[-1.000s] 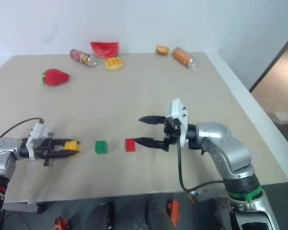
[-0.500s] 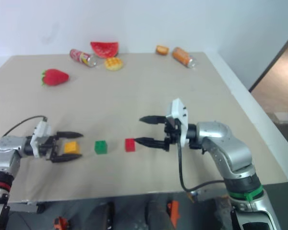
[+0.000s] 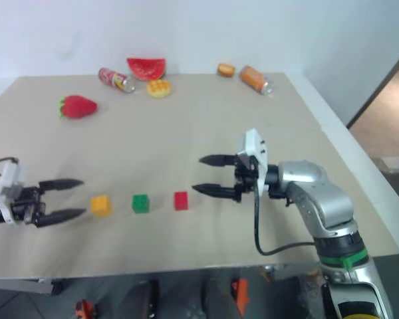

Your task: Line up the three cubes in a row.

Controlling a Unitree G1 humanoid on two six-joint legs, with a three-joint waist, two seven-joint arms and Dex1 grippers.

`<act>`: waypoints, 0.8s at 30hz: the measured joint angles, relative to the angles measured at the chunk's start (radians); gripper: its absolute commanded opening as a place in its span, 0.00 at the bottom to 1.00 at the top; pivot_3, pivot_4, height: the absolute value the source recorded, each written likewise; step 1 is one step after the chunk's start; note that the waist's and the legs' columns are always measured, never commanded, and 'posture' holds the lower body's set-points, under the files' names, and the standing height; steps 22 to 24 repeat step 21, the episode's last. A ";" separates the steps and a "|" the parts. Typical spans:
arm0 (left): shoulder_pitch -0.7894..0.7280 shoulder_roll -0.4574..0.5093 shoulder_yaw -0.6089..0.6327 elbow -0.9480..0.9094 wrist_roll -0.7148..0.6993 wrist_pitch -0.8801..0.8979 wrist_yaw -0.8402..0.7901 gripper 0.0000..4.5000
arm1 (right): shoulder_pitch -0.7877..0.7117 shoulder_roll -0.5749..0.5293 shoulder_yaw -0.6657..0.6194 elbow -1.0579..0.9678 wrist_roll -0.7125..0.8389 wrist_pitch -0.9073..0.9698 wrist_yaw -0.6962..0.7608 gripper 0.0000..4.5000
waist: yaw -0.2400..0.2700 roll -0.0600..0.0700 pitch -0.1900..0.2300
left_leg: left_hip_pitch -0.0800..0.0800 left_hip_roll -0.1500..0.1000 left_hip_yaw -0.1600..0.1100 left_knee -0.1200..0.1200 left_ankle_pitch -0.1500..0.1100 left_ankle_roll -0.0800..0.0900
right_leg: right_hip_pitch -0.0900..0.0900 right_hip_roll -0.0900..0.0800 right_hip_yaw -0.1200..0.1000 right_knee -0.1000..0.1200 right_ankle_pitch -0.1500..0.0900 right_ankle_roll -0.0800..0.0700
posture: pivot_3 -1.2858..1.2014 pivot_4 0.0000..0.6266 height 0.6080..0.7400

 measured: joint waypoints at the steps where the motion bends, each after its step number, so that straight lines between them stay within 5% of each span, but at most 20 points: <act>1: 0.013 0.000 0.018 -0.015 -0.001 0.004 0.017 0.99 | 0.000 0.004 0.004 0.002 -0.003 -0.001 0.000 0.83 | 0.000 0.000 0.000 | 0.000 0.000 0.001 0.000 0.000 0.000 | 0.000 0.000 0.000 0.000 0.000 0.000 | 0.52 0.24 1.00; 9: 0.104 -0.079 0.192 -0.053 -0.033 0.173 0.387 0.99 | -0.011 0.057 0.009 0.094 -0.093 -0.073 -0.080 0.83 | -0.001 0.000 0.000 | 0.000 0.001 0.002 -0.001 0.000 0.000 | -0.003 0.000 0.000 0.001 0.000 0.000 | 0.52 0.24 1.00; 19: 0.165 -0.415 0.257 -0.362 -0.114 0.283 0.906 0.99 | -0.055 0.349 -0.161 0.441 -0.246 -0.163 -0.646 0.83 | 0.001 -0.004 -0.002 | 0.000 0.000 0.003 0.000 0.001 -0.001 | -0.001 0.001 0.003 0.000 0.004 0.002 | 0.52 0.24 1.00; 24: 0.164 -0.436 0.259 -0.372 -0.129 0.284 0.957 0.99 | -0.055 0.379 -0.181 0.446 -0.252 -0.168 -0.696 0.83 | 0.000 -0.004 -0.002 | 0.000 0.000 0.003 0.000 0.001 -0.001 | -0.001 0.001 0.004 0.000 0.004 0.002 | 0.52 0.24 1.00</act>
